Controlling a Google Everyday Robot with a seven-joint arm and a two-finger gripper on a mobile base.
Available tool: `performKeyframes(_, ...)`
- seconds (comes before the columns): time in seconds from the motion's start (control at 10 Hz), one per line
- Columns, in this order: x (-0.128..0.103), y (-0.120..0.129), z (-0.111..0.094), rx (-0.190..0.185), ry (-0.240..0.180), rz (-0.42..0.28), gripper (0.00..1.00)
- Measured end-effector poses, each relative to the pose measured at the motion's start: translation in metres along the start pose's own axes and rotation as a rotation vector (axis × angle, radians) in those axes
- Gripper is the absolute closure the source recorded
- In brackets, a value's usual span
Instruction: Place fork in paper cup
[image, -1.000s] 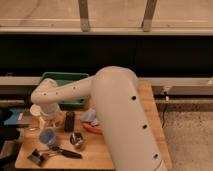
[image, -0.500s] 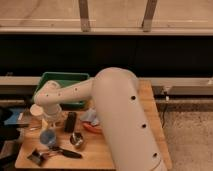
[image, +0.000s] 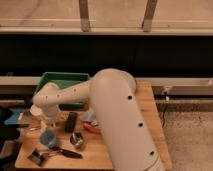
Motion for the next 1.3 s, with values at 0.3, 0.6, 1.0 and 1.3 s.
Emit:
performKeyframes(0.3,-0.007,0.006,0.003,0.014,0.005,-0.017,0.34)
performKeyframes(0.6,-0.009,0.008,0.006,0.014,0.010,-0.023,0.63)
performKeyframes(1.0,-0.008,0.008,-0.002,0.011,0.013,-0.021,0.99)
performKeyframes(1.3,-0.008,0.008,-0.005,0.013,0.014,-0.022,1.00)
